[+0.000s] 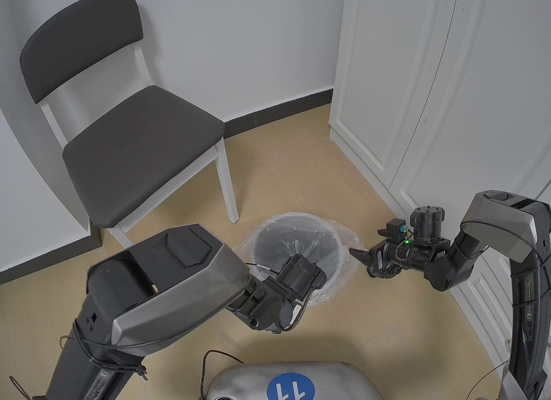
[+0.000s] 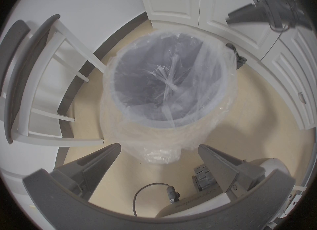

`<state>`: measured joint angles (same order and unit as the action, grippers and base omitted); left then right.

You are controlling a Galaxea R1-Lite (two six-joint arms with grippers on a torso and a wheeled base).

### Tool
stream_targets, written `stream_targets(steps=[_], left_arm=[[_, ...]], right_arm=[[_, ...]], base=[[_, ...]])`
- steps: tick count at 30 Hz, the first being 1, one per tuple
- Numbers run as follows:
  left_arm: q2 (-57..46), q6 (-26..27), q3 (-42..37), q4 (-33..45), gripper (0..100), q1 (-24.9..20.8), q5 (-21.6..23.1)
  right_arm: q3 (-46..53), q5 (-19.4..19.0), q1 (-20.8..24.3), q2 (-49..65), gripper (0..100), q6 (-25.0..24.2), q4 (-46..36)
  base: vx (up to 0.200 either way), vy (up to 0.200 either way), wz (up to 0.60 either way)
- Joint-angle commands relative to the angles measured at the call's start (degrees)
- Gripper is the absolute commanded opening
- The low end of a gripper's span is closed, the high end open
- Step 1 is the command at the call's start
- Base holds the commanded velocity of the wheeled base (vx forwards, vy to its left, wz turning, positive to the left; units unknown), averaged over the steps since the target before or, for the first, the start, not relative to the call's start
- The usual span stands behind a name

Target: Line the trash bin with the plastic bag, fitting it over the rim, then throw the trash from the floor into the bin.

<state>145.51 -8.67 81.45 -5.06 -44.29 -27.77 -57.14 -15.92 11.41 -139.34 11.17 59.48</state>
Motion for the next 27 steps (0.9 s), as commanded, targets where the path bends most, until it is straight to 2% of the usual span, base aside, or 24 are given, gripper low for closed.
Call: stream_targets(steps=[1,2,7,10,16,20,27], left_arm=[[-9.2,-1.9,-11.2,-7.4,100,-0.9,0.1],[-11.0,-2.0,-14.0,-10.2,100,-0.6,0.1],[-14.6,-3.2,-19.4,-15.4,100,-0.6,0.1],[-19.6,-3.9,-25.5,-20.0,100,-0.6,0.1],[-24.9,-5.7,-32.3,-26.5,100,0.5,0.1],[-29.4,-7.9,-38.9,-35.5,100,1.5,0.1],[-37.8,-7.5,-51.7,-50.8,100,0.9,0.0]], right_arm=[[9.7,-0.6,2.9,5.0,100,10.0,0.6],[10.7,-0.6,3.4,4.8,100,12.0,0.6],[11.7,-0.6,3.4,3.3,100,14.9,0.6],[12.6,-0.7,3.4,2.0,100,19.3,0.5],[12.4,-0.7,4.1,-0.1,100,19.9,0.4],[12.1,-0.7,4.3,-1.3,100,19.9,0.3],[12.0,-0.7,4.9,-2.0,100,19.9,0.3]], base=[[0.0,0.0,0.0],[0.0,0.0,0.0],[0.0,0.0,0.0],[0.0,0.0,0.0],[0.0,0.0,0.0],[0.0,0.0,0.0],[0.0,0.0,0.0]])
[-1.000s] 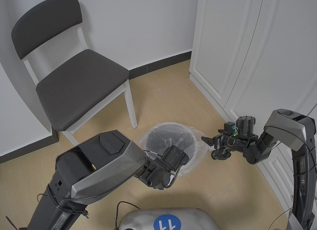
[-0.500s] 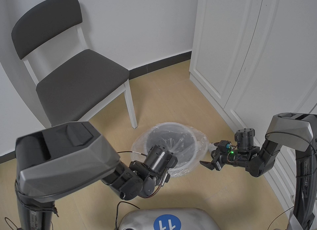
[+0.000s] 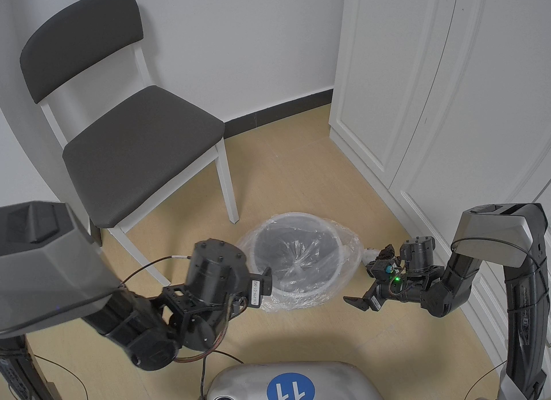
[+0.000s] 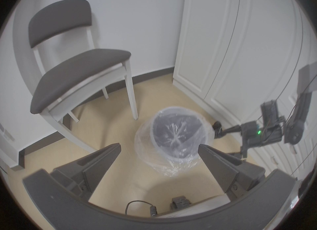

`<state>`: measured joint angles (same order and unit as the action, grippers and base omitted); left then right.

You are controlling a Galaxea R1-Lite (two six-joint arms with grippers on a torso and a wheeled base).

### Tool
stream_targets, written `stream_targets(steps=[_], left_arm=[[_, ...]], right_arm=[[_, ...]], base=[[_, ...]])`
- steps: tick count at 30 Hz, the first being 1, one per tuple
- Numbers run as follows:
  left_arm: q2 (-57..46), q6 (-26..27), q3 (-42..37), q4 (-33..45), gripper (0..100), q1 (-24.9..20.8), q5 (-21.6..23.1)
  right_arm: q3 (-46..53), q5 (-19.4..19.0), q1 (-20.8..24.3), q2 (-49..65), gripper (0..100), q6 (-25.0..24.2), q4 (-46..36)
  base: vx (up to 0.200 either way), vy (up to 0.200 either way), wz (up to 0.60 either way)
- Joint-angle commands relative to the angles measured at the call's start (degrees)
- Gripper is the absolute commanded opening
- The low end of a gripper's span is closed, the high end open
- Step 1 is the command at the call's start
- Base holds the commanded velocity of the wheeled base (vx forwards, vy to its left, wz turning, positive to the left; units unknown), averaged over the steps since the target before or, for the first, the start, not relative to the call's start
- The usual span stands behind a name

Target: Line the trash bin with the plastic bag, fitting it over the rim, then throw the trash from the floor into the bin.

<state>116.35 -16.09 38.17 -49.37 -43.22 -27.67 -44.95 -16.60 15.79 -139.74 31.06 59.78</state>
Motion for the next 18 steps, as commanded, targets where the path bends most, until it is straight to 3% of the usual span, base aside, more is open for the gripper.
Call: stream_targets(steps=[1,5,13,18], left_arm=[[-10.5,0.0,-11.3,-9.7,100,-0.5,-0.1],[-14.0,0.3,-15.0,-13.3,100,-0.4,-0.1],[-22.0,3.9,-16.7,-13.1,100,0.4,-0.2],[-24.6,6.1,-18.7,-13.1,100,0.4,-0.5]], right_arm=[[-0.3,0.3,1.2,-2.1,100,-0.1,0.0],[-1.1,1.0,2.5,-4.0,100,-0.2,0.0],[-3.1,7.8,3.9,-5.0,100,0.1,-1.5],[-9.3,13.0,4.0,-6.6,100,6.1,-2.7]], base=[[0.0,0.0,0.0],[0.0,0.0,0.0],[0.0,0.0,0.0],[0.0,0.0,0.0]])
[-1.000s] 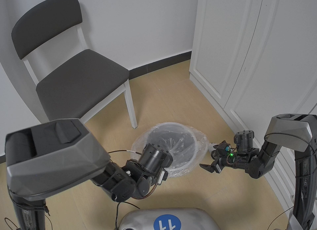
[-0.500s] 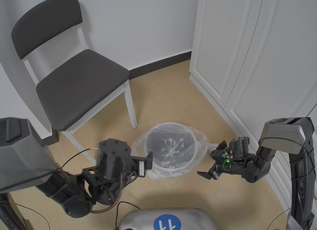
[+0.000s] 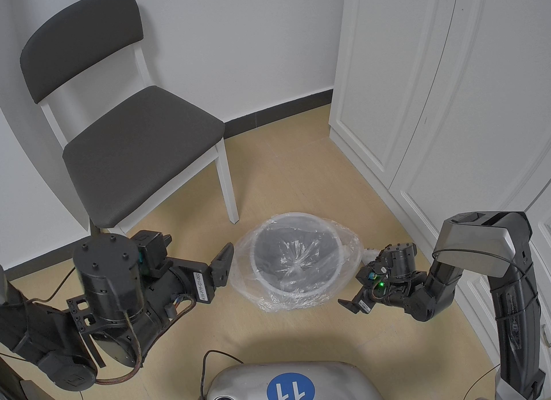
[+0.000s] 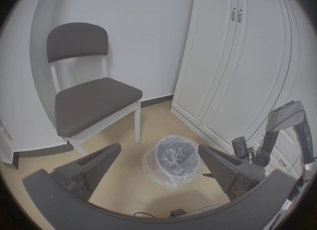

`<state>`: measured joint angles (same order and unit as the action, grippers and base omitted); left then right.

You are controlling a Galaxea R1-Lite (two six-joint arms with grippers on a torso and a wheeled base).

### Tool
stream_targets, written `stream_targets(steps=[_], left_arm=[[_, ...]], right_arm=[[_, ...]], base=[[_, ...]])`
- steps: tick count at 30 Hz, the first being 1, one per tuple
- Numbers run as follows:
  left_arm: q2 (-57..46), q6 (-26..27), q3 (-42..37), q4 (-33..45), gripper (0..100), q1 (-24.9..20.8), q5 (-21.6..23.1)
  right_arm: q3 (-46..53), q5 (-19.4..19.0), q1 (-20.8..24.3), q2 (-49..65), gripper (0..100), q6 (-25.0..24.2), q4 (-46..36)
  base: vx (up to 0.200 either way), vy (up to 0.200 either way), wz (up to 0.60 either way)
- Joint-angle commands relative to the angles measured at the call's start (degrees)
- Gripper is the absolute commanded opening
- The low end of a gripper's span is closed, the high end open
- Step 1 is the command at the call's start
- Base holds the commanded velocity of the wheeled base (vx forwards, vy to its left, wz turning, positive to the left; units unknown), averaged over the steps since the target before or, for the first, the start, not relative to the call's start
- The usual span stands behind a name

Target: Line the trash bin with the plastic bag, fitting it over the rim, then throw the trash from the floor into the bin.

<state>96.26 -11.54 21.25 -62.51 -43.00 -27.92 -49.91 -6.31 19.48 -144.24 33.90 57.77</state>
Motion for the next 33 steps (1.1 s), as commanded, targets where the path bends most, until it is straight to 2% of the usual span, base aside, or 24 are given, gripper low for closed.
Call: stream_targets(steps=[1,5,6,11,16,17,25,33], left_arm=[[-4.3,2.8,-3.1,-0.6,100,0.2,-0.6],[-4.9,3.5,-4.3,-0.8,100,0.2,-2.1],[-5.7,3.6,-4.5,-0.8,100,0.2,-3.4],[-8.4,4.4,-4.9,-0.8,100,0.2,-3.7],[-9.2,5.0,-5.0,-0.8,100,0.2,-3.8],[-9.3,5.0,-4.9,-0.8,100,0.2,-3.8],[-9.3,5.0,-4.9,-0.8,100,0.3,-3.8],[-9.2,4.9,-5.1,-0.7,100,0.6,-3.7]], right_arm=[[-6.2,3.9,0.6,-2.5,100,6.2,-1.6],[-7.8,4.4,2.8,-2.3,100,7.4,-5.2],[-9.4,4.9,4.2,-2.2,100,7.5,-8.5],[-13.4,5.8,7.2,-2.2,100,7.3,-15.8],[-16.2,9.6,8.4,-2.2,100,7.1,-20.9],[-16.4,10.7,8.4,-2.2,0,7.0,-21.6],[-16.1,11.2,7.7,-1.9,0,5.5,-21.5],[-14.2,11.3,4.0,-1.4,0,6.4,-21.4]], base=[[0.0,0.0,0.0],[0.0,0.0,0.0],[0.0,0.0,0.0],[0.0,0.0,0.0],[0.0,0.0,0.0],[0.0,0.0,0.0],[0.0,0.0,0.0],[0.0,0.0,0.0]])
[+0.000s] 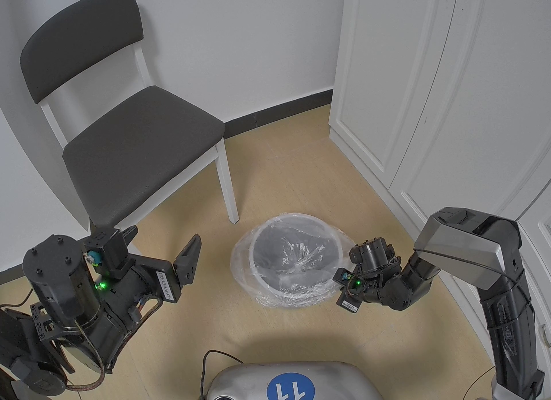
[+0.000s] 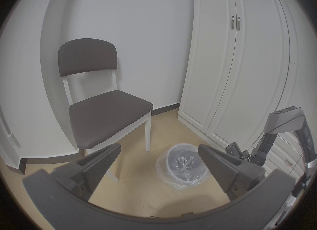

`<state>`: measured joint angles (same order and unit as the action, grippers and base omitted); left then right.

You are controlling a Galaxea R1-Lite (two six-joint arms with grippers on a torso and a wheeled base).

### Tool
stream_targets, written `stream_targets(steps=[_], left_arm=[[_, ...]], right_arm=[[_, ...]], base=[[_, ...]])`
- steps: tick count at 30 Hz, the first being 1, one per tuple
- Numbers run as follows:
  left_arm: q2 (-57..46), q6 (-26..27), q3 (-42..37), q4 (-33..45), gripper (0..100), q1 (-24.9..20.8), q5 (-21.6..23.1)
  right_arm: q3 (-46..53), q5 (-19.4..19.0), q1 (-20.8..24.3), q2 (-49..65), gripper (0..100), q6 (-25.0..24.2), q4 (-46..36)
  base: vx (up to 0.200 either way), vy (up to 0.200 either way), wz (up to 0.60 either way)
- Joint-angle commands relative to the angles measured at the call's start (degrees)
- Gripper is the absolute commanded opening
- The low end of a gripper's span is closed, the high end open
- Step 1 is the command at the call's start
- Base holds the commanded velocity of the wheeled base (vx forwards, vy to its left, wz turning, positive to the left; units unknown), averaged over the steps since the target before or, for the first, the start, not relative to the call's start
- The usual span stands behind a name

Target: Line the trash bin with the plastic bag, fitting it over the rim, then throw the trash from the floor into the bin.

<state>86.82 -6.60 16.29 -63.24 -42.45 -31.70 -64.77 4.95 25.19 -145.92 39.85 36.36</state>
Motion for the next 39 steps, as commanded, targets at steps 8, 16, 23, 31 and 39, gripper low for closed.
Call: stream_targets(steps=[8,16,23,31,39], left_arm=[[1.2,-0.2,-0.9,0.1,100,0.1,0.3],[3.8,-0.1,-2.2,-0.1,100,-0.5,0.3],[3.2,-0.1,-2.3,-0.1,100,-0.5,0.3],[3.1,-0.2,-2.4,-0.1,100,-0.5,0.3],[3.5,-0.3,-2.6,-0.1,100,-0.5,0.3]], right_arm=[[2.5,0.1,-5.4,0.8,0,5.6,-0.2],[8.7,-1.3,-3.5,3.1,0,7.8,-0.2],[12.5,-5.0,-1.1,6.1,0,7.8,-0.2],[14.1,-6.4,0.9,6.7,0,7.7,-0.2],[10.5,-0.2,-0.9,3.7,0,8.0,-0.7]], base=[[0.0,0.0,0.0],[0.0,0.0,0.0],[0.0,0.0,0.0],[0.0,0.0,0.0],[0.0,0.0,0.0]])
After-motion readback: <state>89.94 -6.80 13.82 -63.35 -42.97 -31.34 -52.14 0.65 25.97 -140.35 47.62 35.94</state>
